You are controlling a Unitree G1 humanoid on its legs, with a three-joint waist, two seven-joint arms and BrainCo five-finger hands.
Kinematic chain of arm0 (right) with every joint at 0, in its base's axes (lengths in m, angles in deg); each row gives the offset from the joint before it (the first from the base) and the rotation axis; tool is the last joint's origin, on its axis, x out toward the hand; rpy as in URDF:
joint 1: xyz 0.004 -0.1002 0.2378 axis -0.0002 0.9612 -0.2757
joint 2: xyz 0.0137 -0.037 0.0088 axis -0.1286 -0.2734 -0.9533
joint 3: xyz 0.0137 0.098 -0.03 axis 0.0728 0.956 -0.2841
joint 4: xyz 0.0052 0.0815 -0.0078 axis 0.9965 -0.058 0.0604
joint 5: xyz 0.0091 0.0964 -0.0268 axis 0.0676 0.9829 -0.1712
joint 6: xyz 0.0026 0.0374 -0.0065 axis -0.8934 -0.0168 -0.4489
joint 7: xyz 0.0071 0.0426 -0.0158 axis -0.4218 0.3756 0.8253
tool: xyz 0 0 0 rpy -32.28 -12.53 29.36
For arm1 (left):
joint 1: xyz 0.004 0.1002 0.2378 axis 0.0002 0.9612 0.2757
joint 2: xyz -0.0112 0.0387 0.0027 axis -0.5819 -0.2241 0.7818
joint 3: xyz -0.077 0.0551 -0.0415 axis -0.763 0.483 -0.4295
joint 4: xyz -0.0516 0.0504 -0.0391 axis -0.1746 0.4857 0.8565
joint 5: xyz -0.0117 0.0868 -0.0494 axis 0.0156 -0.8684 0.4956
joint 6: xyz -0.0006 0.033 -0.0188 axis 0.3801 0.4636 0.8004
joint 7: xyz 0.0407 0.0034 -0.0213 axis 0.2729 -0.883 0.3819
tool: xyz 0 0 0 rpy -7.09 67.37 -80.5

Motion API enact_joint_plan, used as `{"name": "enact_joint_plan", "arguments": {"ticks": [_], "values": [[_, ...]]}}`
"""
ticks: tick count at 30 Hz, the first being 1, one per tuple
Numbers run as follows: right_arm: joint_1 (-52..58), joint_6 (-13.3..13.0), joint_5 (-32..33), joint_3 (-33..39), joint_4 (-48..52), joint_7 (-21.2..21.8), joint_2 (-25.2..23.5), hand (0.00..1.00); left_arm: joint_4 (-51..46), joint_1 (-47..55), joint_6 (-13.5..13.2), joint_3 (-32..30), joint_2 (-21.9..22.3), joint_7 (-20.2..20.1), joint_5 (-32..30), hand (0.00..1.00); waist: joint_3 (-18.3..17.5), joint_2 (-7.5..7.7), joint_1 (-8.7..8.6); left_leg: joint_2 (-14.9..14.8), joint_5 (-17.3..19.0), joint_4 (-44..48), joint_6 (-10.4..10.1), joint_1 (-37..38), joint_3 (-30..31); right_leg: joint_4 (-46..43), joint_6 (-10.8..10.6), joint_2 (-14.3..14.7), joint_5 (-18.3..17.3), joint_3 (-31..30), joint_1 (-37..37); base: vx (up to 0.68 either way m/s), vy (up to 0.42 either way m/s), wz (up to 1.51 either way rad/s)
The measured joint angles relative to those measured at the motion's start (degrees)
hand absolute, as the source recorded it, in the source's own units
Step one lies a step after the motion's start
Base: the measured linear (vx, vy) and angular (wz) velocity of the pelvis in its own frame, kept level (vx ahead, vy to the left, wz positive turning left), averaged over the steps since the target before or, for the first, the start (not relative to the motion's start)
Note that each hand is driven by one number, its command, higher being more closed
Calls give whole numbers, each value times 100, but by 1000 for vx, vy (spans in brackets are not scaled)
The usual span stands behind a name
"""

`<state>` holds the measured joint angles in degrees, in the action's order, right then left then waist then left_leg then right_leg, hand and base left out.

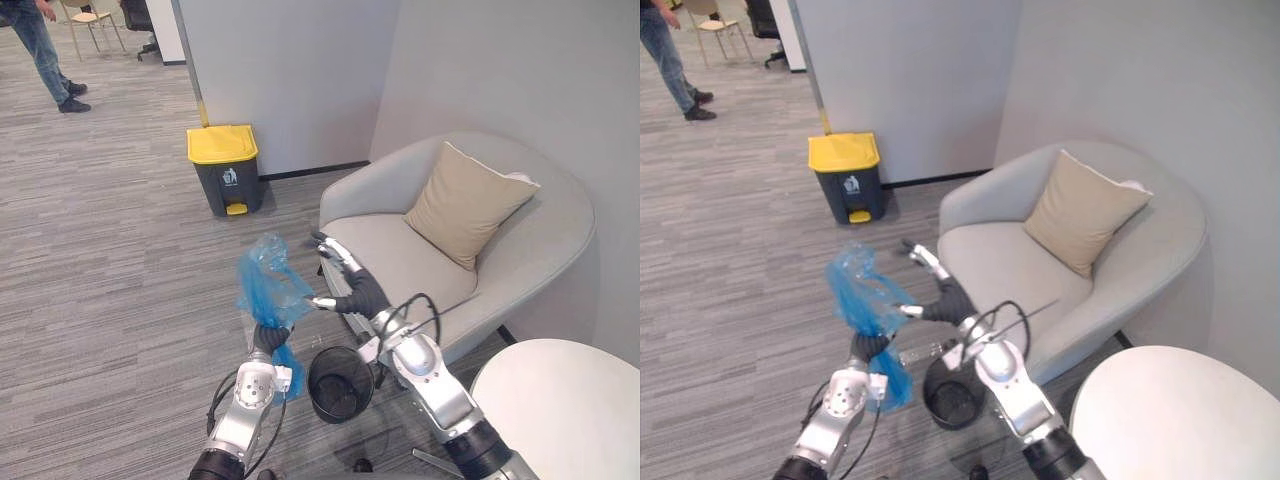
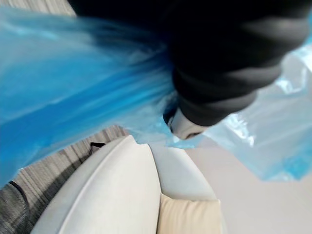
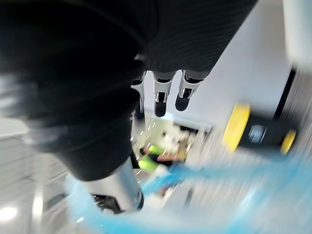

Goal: Gather rubbish on tea table into small bin, then transfer packed bag to large trash can.

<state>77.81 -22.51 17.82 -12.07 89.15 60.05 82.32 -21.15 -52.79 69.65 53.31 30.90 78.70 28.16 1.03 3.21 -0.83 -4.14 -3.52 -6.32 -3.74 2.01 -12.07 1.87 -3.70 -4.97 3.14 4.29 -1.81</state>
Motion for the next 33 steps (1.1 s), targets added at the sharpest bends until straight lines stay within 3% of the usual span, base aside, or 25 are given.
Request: {"name": "enact_joint_plan", "arguments": {"ticks": [5,7,12,14,23,29,33], "values": [[902,-2,-387,535,-26,-152,-66,0,11,450,12,-455,94,21,113,100,22,-11,-6,9,7,2,-6,-4,29,38,-6,6,-7,42,31,0,0,4],[1129,5,-436,952,-344,-228,-315,0,232,548,24,-713,160,25,224,100,56,-40,-14,49,7,1,-4,-1,81,43,-16,7,-28,100,68,1,1,12],[1257,173,-264,1748,-1948,-338,-863,0,884,719,128,-1232,171,23,452,100,82,-55,-8,63,40,1,-27,-9,153,62,-61,-11,-102,172,107,2,-1,8],[1251,372,-76,2125,-3030,-360,-1005,0,1390,753,209,-1485,177,-41,595,100,114,-91,16,72,83,1,-41,-8,165,96,-68,-20,-108,194,135,17,4,5],[1018,780,193,3275,-5670,-701,-1016,0,2814,820,298,-1987,206,-376,953,100,200,-186,75,91,100,34,-8,172,198,153,-49,-31,-96,275,365,41,-1,2],[813,840,355,3280,-6054,-801,-1033,0,3131,721,336,-1998,303,-380,774,100,457,-242,113,137,73,37,46,205,-41,-220,-86,-80,-121,-1,79,-78,24,-21],[753,857,354,3195,-5759,-874,-1172,0,3103,626,319,-2123,298,-366,662,100,624,-90,126,184,281,480,200,-65,-293,-649,-201,-215,-269,-173,-318,-128,38,-24]]}}
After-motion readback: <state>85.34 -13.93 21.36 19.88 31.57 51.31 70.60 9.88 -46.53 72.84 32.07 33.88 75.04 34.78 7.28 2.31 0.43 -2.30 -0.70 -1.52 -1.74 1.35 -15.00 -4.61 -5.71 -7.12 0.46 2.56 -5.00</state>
